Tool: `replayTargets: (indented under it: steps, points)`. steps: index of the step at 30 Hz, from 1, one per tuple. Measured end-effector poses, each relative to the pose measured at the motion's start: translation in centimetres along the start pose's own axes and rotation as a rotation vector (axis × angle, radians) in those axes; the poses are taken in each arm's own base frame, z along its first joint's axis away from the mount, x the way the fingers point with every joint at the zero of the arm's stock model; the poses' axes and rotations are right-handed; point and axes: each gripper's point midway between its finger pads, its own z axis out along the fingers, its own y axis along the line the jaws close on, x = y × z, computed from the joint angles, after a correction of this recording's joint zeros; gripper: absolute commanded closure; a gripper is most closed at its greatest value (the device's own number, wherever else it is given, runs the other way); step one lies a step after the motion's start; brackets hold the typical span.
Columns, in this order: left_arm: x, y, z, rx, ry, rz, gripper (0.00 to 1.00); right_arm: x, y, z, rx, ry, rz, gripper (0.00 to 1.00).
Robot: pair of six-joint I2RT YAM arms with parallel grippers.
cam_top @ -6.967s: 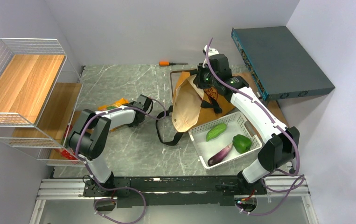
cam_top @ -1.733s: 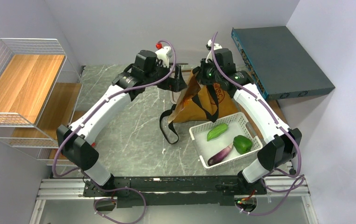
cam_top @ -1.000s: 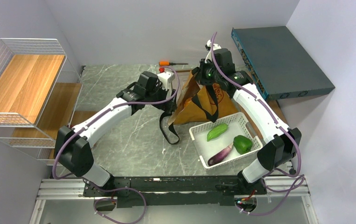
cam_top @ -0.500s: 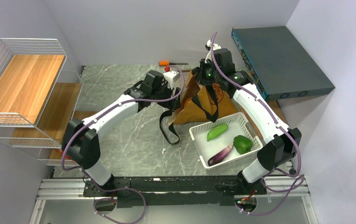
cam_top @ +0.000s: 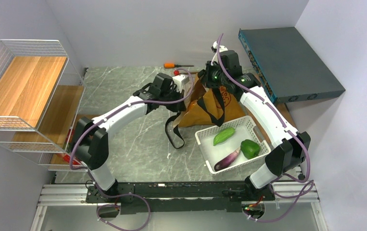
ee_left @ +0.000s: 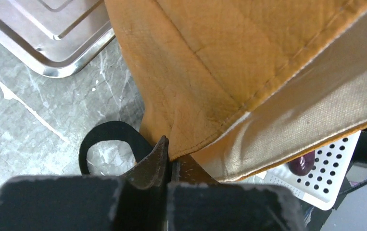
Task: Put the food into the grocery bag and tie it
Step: Place the snack in the grocery bag.
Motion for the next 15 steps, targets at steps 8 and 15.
replayTargets:
  steps: [8, 15]
  points:
    - [-1.3, -1.1, -1.2, 0.014, 0.028, -0.023, 1.00, -0.3, -0.1, -0.2, 0.006, -0.012, -0.002, 1.00]
    - [-7.9, -3.6, -5.2, 0.024, -0.069, -0.055, 1.00, -2.1, 0.4, -1.2, -0.008, -0.085, -0.006, 1.00]
